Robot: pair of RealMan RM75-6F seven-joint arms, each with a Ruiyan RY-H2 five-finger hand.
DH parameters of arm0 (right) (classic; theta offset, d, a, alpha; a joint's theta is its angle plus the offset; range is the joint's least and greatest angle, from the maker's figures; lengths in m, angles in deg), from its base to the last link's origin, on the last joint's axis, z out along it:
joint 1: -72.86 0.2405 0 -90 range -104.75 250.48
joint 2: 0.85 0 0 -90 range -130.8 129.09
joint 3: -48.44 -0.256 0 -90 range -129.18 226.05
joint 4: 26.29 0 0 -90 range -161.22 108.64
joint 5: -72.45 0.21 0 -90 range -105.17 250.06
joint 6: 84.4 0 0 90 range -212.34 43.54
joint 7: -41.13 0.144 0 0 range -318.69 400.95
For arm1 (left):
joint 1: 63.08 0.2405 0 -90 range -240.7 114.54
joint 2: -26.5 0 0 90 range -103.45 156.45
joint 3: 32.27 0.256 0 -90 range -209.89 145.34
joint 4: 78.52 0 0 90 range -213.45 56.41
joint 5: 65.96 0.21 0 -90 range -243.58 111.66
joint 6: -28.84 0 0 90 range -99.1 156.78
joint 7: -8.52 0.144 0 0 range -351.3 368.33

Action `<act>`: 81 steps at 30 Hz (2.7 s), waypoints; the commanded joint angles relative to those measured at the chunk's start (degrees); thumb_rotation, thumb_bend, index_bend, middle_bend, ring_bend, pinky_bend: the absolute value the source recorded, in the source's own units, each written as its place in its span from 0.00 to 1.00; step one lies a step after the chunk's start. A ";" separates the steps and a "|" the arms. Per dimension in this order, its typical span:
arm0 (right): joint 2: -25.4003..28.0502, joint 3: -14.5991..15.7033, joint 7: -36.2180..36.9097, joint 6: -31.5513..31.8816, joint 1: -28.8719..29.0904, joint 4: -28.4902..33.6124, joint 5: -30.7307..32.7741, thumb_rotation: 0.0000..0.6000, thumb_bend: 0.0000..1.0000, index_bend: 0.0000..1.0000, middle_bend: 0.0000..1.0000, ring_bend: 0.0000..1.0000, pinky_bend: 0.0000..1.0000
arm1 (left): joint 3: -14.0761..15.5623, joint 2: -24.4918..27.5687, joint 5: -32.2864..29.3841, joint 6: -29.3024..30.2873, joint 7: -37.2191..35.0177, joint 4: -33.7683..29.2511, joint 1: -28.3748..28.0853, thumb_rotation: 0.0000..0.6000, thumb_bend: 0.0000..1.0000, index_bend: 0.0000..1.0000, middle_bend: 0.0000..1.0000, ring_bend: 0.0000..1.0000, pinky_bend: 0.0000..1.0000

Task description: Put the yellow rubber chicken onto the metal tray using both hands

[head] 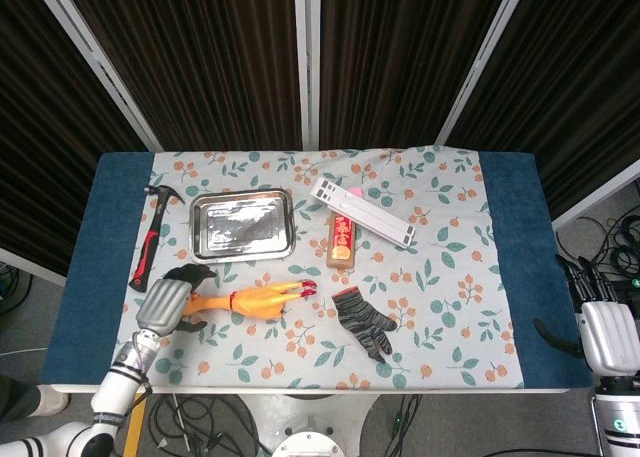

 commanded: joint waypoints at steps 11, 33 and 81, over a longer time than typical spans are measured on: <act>-0.03 0.14 0.29 -0.22 0.05 -0.24 0.05 1.00 0.16 0.00 0.13 0.01 0.12 | -0.78 -8.45 -7.45 -2.91 3.93 8.34 -3.32 1.00 0.20 0.37 0.37 0.26 0.30; -0.17 0.19 -0.12 -0.91 0.43 0.06 0.31 1.00 0.16 0.00 0.13 0.01 0.12 | 0.56 -9.37 -4.39 -3.58 -4.75 14.11 -4.49 1.00 0.48 0.62 0.63 0.55 0.67; -13.95 -12.55 -44.95 -31.35 37.96 15.57 19.05 1.00 0.05 0.11 0.23 0.01 0.12 | -7.96 12.51 -10.09 -20.07 -38.48 -8.59 -21.55 1.00 0.68 0.72 0.74 0.68 0.80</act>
